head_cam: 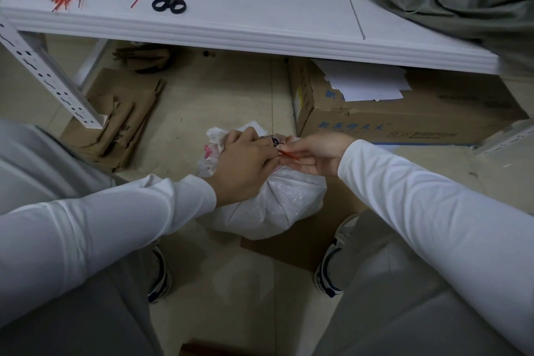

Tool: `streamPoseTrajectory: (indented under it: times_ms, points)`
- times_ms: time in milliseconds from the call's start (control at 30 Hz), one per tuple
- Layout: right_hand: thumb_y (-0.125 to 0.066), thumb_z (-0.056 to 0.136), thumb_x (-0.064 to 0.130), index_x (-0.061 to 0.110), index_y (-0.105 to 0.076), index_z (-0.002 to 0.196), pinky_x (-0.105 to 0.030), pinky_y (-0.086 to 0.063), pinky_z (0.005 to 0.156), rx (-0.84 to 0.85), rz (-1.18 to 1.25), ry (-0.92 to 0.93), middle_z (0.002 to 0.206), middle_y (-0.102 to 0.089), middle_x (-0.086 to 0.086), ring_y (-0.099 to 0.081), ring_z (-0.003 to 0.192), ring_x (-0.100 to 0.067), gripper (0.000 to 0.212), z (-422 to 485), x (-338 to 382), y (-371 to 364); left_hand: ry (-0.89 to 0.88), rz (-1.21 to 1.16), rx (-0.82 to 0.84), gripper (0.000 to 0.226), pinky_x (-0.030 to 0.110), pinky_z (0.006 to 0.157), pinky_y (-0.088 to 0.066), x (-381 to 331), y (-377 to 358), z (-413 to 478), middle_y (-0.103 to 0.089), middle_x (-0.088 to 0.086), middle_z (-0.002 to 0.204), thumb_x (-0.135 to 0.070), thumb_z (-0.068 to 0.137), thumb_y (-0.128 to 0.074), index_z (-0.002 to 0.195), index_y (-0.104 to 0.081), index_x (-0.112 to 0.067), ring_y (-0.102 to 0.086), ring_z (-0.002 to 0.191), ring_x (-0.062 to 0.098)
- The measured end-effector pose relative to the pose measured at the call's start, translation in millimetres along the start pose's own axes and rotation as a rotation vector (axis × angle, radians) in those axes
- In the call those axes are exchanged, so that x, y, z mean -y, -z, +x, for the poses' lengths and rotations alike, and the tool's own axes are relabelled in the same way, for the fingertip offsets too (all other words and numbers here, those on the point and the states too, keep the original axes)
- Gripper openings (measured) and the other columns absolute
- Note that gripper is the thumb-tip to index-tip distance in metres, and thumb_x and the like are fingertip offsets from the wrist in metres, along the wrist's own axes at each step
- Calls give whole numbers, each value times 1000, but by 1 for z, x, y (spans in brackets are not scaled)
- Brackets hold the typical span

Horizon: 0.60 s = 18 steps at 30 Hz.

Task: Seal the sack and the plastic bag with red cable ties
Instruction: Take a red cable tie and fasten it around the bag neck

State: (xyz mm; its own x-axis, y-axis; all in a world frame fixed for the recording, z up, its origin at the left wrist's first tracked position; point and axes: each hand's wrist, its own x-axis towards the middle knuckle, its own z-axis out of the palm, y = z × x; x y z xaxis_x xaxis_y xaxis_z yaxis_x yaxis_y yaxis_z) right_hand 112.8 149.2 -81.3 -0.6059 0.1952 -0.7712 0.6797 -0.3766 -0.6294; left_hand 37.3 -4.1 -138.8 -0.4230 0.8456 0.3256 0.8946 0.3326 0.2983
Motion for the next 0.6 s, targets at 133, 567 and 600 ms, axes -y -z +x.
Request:
streamPoseTrajectory:
  times_ms: [133,567,600]
  points:
    - [-64,88,5,4,-65,92,-24,-58,69,-29,25,11,71,-72,-6,-70,63,-10,4,-1,2,0,-17,17,47,30,33,74,-27,0,3,5,-43,-18,73,-37,94,-49,70,-62,-23,-39,78,14]
    - [-74,78,-2,-5,-64,97,-35,-61,71,-307,-204,110,96,-71,-23,-71,78,-24,21,13,-7,0,-3,125,188,18,29,83,-22,16,11,9,-60,-12,101,-45,83,-62,85,-60,-28,-40,98,15]
    - [-78,75,2,-3,-66,96,-38,-61,73,-343,-261,119,95,-71,-21,-71,80,-25,25,17,-9,1,-3,148,191,21,30,83,-23,16,12,9,-59,-10,101,-47,83,-61,87,-58,-27,-41,98,16]
